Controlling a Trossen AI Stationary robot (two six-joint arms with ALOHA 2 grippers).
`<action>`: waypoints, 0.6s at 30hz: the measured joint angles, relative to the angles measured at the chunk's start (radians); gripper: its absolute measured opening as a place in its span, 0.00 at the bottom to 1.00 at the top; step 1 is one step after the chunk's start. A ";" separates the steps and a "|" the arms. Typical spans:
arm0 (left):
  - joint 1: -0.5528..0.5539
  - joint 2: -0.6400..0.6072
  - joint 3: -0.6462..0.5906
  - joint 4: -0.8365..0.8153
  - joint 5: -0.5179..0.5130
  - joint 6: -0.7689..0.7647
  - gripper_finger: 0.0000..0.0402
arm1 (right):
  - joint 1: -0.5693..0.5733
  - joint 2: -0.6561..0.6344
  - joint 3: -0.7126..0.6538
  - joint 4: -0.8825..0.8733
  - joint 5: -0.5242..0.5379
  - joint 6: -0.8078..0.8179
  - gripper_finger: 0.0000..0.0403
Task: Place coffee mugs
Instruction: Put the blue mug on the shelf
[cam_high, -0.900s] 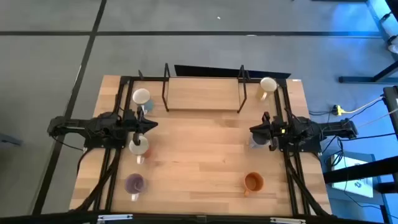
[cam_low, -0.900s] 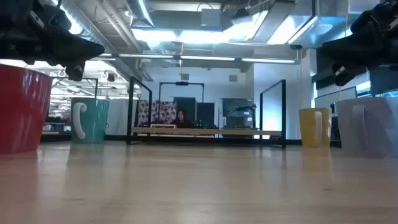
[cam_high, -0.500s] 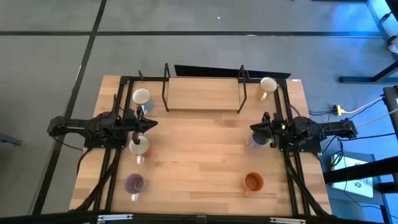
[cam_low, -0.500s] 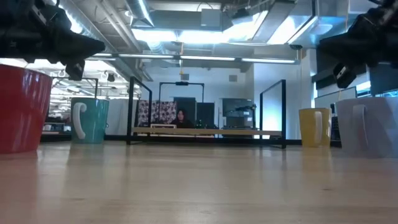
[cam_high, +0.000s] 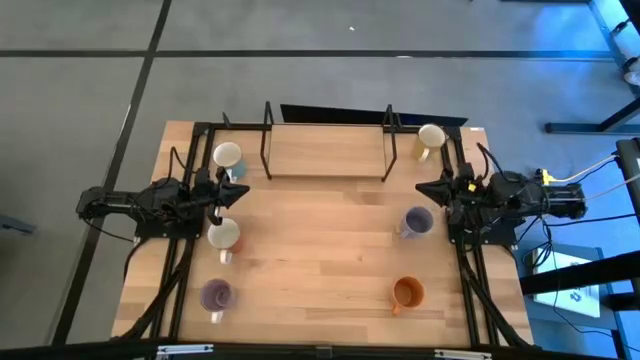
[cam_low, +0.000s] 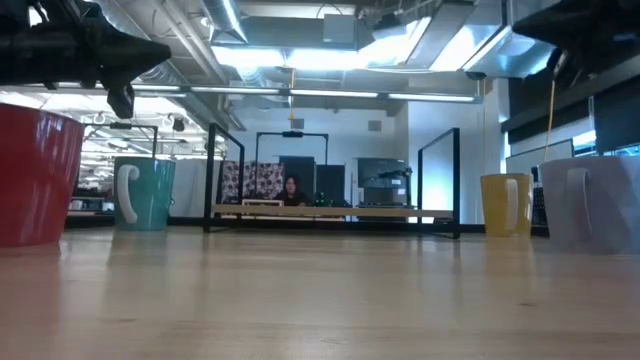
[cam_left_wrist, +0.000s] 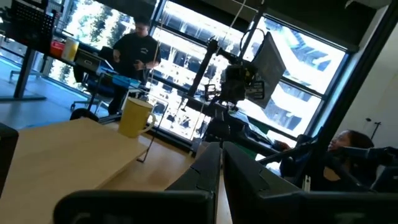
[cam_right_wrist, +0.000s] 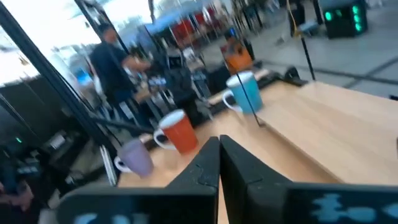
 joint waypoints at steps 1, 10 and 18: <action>0.000 0.000 0.000 0.000 -0.004 0.000 0.03 | 0.000 0.035 0.037 -0.037 0.000 0.000 0.00; 0.000 0.000 0.000 0.000 -0.055 -0.024 0.03 | 0.000 0.402 0.320 -0.431 -0.044 0.043 0.00; 0.000 0.000 0.000 0.000 -0.076 -0.024 0.03 | 0.000 0.629 0.446 -0.649 -0.171 0.147 0.00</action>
